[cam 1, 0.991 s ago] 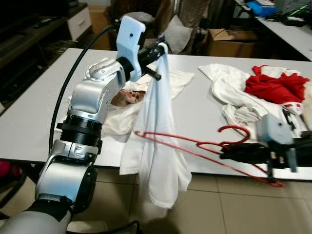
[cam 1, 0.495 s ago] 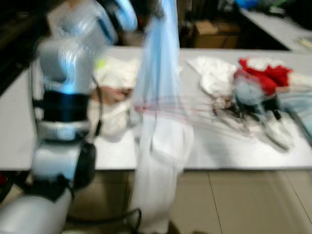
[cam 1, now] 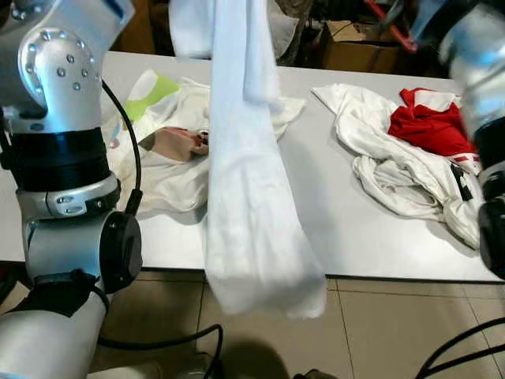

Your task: Hang hanger

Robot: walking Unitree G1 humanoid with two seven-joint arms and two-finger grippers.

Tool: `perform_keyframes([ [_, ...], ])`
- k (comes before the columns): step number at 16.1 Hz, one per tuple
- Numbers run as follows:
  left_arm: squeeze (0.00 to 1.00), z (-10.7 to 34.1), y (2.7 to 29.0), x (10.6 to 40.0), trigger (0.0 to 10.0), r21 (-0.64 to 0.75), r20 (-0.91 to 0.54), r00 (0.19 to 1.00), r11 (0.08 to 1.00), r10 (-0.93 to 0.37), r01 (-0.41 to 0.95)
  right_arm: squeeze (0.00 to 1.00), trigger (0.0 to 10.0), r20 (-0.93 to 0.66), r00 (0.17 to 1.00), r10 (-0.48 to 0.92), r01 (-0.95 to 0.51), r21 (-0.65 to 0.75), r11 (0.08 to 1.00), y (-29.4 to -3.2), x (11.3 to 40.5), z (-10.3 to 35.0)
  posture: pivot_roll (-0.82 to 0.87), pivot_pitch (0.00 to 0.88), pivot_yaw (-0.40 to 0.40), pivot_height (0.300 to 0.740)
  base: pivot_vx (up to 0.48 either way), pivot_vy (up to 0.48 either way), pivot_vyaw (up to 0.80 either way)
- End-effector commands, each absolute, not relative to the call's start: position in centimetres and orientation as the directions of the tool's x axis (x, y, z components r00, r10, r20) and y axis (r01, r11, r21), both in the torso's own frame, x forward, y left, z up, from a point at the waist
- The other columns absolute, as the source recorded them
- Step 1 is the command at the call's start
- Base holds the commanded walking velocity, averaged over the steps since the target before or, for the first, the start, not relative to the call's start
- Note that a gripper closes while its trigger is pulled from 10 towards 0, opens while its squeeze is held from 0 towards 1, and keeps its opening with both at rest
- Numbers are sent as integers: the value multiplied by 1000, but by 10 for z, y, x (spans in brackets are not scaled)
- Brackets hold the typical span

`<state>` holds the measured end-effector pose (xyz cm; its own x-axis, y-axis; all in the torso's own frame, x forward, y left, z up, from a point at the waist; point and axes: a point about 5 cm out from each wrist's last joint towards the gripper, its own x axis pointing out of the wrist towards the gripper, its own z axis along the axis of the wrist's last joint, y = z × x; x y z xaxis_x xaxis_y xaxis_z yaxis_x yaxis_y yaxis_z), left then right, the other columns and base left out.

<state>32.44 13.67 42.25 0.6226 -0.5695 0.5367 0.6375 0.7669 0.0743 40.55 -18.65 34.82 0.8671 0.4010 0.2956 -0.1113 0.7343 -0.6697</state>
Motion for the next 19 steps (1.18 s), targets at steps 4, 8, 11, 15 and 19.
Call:
perform_keyframes([
  [4,0,399,128,331,10000,52,473,662,768,-582,638,0,10000,69,798,598,-423,-643,638,-190,399,291,-46,0,-27,740,0,0,0],
  [8,0,378,119,337,10000,81,365,700,770,-614,633,0,10000,-133,640,757,-667,-586,461,-200,378,250,-63,0,-5,740,0,0,0],
  [11,0,347,106,339,10000,161,226,727,761,-648,629,0,10000,-307,450,839,-835,-477,273,-205,343,215,-77,0,15,740,0,0,0],
  [15,0,296,101,334,10000,249,29,751,733,-659,633,0,10000,-399,319,860,-905,-396,152,-200,311,203,-81,0,21,740,0,0,0],
  [19,0,309,91,306,10000,188,98,613,619,-784,762,0,10000,-482,312,819,-922,-363,137,-194,303,192,-76,0,15,740,0,0,0],
])
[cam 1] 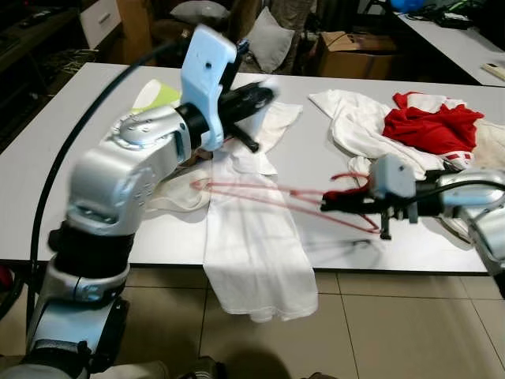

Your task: Hang hanger

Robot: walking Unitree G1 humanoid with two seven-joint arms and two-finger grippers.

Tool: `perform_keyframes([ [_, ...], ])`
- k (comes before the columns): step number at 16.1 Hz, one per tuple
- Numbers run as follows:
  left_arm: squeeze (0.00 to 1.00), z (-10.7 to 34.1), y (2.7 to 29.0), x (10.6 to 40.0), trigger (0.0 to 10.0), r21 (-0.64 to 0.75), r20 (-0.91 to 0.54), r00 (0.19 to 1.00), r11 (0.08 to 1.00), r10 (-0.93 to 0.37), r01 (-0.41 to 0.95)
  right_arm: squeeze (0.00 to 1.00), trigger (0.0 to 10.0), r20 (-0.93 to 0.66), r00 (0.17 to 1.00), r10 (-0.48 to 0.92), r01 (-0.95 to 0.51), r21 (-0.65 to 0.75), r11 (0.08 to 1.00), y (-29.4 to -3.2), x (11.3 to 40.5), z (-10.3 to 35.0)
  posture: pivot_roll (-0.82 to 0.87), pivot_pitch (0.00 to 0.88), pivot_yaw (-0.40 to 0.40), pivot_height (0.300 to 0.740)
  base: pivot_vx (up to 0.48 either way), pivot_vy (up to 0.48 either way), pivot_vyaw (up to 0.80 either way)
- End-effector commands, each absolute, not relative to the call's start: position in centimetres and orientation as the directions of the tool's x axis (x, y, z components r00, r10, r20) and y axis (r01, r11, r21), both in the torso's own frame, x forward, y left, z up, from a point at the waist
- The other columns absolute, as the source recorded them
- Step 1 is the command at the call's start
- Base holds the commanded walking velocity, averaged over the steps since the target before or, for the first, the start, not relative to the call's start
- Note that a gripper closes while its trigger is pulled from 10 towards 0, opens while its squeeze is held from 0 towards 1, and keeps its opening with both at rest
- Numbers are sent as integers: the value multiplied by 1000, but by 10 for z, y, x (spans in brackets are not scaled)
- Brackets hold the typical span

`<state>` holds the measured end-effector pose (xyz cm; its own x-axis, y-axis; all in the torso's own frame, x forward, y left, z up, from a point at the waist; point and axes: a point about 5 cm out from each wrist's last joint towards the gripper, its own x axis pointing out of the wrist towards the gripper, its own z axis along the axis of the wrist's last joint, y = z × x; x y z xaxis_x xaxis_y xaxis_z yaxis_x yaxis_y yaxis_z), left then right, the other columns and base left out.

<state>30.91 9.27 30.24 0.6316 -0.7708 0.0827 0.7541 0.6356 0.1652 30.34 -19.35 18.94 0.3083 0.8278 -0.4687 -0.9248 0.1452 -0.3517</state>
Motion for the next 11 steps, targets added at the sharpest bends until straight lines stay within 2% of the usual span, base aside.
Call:
perform_keyframes([
  [1,0,323,90,299,10000,187,155,576,596,-803,781,0,10000,-486,313,816,-922,-363,137,-191,304,190,-68,0,6,740,0,0,0],
  [4,0,363,92,289,10000,138,263,504,549,-823,824,0,10000,-527,333,782,-920,-363,147,-181,315,180,-49,0,-10,740,0,0,0],
  [6,0,383,93,275,10000,127,297,400,451,-867,884,0,10000,-555,351,754,-912,-386,139,-174,325,179,-40,0,-14,740,0,0,0],
  [8,0,392,95,267,10000,118,313,349,400,-883,909,0,10000,-577,355,735,-907,-404,121,-171,332,179,-38,0,-16,740,0,0,0],
  [10,0,399,96,265,10000,108,323,331,382,-886,918,0,10000,-577,413,705,-878,-458,140,-170,349,188,-38,0,-18,740,0,0,0],
  [11,0,403,97,265,10000,102,332,328,380,-884,920,0,10000,-531,527,664,-812,-547,206,-169,366,203,-37,0,-19,740,0,0,0],
])
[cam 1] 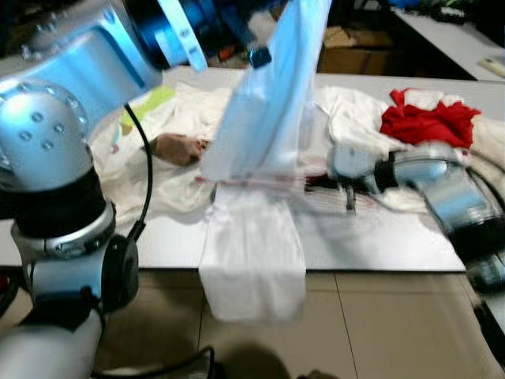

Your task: Hang hanger

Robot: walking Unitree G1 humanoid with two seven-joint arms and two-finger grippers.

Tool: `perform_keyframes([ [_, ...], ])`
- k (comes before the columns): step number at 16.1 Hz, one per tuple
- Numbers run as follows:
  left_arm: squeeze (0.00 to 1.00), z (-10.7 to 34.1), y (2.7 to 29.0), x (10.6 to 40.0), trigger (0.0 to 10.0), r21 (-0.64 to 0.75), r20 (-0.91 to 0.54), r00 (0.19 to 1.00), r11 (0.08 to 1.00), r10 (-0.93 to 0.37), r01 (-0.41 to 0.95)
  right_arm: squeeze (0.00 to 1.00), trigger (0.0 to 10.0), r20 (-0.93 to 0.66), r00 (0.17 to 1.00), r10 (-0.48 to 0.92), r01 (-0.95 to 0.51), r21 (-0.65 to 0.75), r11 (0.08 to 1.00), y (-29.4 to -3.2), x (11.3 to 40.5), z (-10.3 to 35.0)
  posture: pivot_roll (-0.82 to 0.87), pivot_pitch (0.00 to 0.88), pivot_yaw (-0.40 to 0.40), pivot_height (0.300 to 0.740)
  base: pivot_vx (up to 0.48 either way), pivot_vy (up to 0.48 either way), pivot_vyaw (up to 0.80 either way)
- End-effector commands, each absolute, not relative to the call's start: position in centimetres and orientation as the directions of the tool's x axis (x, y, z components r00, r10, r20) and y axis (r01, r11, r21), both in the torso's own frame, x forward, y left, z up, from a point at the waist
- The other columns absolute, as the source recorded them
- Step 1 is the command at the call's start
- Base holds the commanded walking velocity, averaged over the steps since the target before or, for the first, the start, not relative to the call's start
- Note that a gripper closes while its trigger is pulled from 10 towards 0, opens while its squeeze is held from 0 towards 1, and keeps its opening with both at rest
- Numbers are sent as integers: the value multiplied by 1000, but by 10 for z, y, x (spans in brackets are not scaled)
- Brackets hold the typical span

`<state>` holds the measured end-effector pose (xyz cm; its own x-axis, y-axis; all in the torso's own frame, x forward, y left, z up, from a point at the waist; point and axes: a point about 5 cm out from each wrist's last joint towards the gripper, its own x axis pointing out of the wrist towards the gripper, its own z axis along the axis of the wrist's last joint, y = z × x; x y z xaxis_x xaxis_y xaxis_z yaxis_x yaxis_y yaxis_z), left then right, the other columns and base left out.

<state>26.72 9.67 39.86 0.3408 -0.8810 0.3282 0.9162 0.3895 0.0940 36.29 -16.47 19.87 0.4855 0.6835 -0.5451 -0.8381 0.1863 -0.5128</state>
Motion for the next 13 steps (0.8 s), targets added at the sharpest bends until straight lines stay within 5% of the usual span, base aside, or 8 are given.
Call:
perform_keyframes([
  [1,0,405,97,265,10000,97,336,329,379,-883,920,0,10000,-454,649,611,-712,-646,276,-169,381,219,-38,0,-17,740,0,0,0],
  [2,0,406,98,265,10000,92,339,329,379,-882,921,0,10000,-391,722,571,-633,-706,317,-169,390,231,-37,0,-18,740,0,0,0],
  [3,0,407,97,264,10000,88,344,337,388,-876,918,0,10000,114,925,363,-140,-785,604,-183,410,323,-29,0,-26,740,0,0,0],
  [4,0,407,97,264,10000,87,347,340,391,-874,916,0,10000,267,921,283,-1,-726,688,-190,410,354,-29,0,-26,740,0,0,0],
  [5,0,408,98,264,10000,85,346,360,411,-866,907,0,10000,357,895,268,96,-740,666,-190,406,383,-26,0,-31,740,0,0,0],
  [8,0,406,97,265,10000,81,345,375,426,-860,901,0,10000,271,883,382,16,-833,553,-172,408,366,-22,0,-40,740,0,0,0],
  [11,0,397,97,269,10000,77,311,436,480,-844,874,0,10000,143,881,451,-105,-870,482,-156,414,302,-22,0,-43,740,0,0,0],
  [13,0,371,93,281,10000,73,210,526,549,-824,832,0,10000,-67,841,537,-317,-866,387,-152,407,245,-26,0,-42,740,0,0,0],
])
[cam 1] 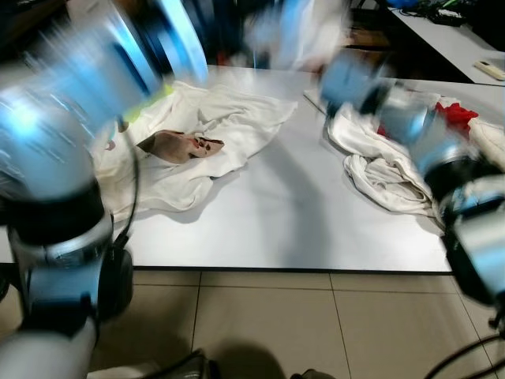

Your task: Hang hanger

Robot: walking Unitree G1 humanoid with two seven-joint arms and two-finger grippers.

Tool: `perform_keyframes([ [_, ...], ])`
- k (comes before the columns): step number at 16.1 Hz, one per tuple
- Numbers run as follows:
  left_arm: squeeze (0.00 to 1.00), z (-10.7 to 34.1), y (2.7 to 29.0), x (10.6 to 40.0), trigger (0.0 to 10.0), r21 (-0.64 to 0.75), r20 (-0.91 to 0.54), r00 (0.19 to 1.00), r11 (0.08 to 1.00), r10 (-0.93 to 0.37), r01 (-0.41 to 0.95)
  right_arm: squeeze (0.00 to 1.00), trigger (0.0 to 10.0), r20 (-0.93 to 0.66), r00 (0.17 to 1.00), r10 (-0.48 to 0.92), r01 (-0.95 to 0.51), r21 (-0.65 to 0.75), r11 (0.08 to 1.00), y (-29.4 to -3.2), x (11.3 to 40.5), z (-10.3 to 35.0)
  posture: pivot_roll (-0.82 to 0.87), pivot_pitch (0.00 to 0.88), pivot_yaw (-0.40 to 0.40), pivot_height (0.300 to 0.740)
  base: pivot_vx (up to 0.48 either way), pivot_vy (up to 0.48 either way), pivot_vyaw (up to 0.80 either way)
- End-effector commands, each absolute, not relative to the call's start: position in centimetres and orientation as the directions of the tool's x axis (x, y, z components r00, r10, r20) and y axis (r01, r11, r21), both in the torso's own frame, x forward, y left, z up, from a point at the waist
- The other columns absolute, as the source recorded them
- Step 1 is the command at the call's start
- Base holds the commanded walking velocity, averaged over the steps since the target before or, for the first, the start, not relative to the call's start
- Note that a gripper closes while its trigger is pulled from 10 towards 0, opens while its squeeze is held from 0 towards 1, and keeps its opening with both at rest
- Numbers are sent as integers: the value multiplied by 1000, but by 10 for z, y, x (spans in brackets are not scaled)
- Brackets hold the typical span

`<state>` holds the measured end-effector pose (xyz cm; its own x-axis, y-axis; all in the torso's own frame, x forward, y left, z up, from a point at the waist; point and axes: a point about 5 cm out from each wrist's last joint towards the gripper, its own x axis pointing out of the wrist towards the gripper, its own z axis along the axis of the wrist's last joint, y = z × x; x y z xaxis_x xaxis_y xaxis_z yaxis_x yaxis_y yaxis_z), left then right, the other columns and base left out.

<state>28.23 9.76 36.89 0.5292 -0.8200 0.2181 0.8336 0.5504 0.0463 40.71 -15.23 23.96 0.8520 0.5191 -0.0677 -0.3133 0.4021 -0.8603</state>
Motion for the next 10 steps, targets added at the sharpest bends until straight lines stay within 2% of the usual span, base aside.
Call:
perform_keyframes([
  [1,0,356,90,287,10000,64,167,559,574,-813,816,0,10000,-154,815,559,-410,-834,368,-156,402,223,-29,0,-44,740,0,0,0],
  [3,0,319,85,302,10000,2,69,626,628,-777,779,0,10000,-305,745,593,-574,-745,339,-165,385,174,-35,0,-44,740,0,0,0],
  [4,0,278,86,319,10000,-15,-31,713,713,-701,701,0,10000,-393,680,619,-666,-684,298,-174,364,135,-45,0,-38,740,0,0,0],
  [6,0,250,94,334,10000,26,-101,790,792,-605,610,0,10000,-398,677,618,-679,-662,317,-181,354,120,-60,0,-23,740,0,0,0],
  [7,0,238,105,348,10000,118,-106,859,852,-501,511,0,10000,-379,692,615,-670,-655,349,-188,349,115,-70,0,-12,740,0,0,0],
  [8,0,238,113,357,10000,177,-81,893,875,-443,450,0,10000,-374,683,628,-680,-638,360,-193,344,114,-73,0,-6,740,0,0,0],
  [10,0,247,128,372,10000,207,-3,927,906,-376,368,0,10000,-389,622,680,-728,-607,318,-195,332,111,-75,0,1,740,0,0,0],
])
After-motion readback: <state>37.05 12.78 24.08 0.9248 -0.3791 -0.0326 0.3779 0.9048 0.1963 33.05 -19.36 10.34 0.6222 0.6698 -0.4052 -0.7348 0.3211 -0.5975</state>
